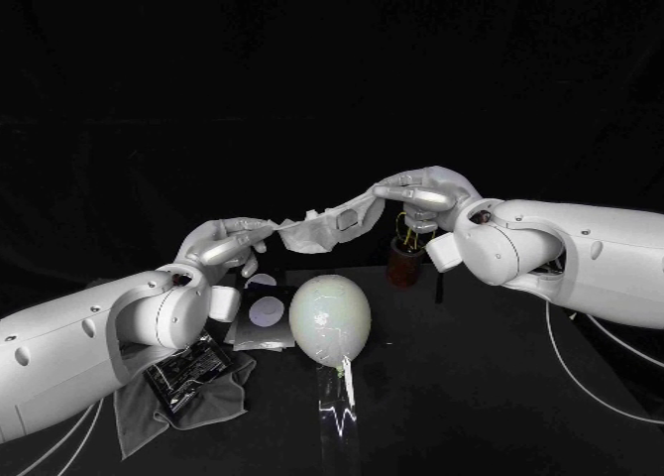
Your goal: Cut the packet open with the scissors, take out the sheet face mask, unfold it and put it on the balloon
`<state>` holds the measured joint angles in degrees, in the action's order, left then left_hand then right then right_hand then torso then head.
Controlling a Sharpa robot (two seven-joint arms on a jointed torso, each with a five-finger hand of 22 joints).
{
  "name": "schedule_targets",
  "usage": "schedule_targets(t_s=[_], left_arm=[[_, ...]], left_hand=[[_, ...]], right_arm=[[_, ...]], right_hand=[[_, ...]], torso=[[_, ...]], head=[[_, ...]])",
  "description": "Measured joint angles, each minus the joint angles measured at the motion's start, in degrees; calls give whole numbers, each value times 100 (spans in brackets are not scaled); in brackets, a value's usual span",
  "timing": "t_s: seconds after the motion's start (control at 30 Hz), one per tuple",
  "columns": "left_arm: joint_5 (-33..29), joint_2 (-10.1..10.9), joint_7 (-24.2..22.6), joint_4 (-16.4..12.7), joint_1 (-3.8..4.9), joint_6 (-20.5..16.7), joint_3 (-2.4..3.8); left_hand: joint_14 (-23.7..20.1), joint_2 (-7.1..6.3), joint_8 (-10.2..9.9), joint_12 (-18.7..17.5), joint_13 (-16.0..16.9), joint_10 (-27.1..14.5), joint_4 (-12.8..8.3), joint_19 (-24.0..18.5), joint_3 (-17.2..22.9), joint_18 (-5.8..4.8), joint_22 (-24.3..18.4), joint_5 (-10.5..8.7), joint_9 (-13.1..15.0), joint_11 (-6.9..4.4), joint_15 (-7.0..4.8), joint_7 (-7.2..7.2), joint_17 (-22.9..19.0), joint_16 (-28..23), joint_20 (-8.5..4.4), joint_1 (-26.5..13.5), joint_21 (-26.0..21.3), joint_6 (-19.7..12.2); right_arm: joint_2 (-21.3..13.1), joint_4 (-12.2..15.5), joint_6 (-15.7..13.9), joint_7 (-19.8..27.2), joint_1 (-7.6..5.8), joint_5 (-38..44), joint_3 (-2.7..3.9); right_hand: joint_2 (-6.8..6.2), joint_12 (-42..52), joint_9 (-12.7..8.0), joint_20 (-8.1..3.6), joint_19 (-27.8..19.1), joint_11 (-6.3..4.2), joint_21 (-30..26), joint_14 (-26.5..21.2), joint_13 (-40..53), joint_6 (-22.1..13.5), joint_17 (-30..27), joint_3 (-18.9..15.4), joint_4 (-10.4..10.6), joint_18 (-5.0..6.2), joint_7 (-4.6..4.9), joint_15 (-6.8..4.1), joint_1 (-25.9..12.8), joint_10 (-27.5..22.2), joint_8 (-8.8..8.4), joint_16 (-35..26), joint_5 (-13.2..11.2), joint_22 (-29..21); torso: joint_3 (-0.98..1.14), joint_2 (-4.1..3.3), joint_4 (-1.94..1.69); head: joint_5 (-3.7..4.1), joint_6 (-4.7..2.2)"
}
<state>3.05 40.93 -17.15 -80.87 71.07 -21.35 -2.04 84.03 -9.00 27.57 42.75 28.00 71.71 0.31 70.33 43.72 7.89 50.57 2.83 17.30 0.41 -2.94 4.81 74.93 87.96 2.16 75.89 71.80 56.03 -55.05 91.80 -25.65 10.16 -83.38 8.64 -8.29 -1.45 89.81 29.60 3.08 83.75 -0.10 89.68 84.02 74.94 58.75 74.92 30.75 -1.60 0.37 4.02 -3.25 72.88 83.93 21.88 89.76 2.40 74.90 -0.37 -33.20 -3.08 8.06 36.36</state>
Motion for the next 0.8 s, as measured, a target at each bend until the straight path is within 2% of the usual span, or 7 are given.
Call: schedule_targets(t_s=[0.73, 0.8], left_arm=[[-11, -143, 14, 75, 0, -17, -2], [-11, -158, 14, 91, 0, -18, -1]], left_hand=[[1, 2, 23, -48, 0, 9, 0, 21, -1, -1, 5, -18, 4, -9, 1, 24, 1, -14, 21, -106, -1, -60], [0, 18, 23, -49, -14, 9, 0, 21, -1, -1, -1, -18, 133, -9, 1, 51, 1, -17, 21, -122, -1, -89]], right_arm=[[191, 34, -75, 22, -6, -19, 4], [199, 48, -83, 23, -6, -20, 4]], right_hand=[[-12, -21, 0, 1, -1, 1, -5, -9, 1, -6, 0, 9, 11, 0, -11, 9, -12, -1, 26, 4, 25, 5], [-12, -18, 0, 1, -1, 1, -6, -9, 1, -7, -2, 9, 11, 0, -11, 10, -12, -1, 24, 4, 25, 4]], torso=[[4, -1, 3], [3, 0, 3]], head=[[0, 9], [3, 5]])
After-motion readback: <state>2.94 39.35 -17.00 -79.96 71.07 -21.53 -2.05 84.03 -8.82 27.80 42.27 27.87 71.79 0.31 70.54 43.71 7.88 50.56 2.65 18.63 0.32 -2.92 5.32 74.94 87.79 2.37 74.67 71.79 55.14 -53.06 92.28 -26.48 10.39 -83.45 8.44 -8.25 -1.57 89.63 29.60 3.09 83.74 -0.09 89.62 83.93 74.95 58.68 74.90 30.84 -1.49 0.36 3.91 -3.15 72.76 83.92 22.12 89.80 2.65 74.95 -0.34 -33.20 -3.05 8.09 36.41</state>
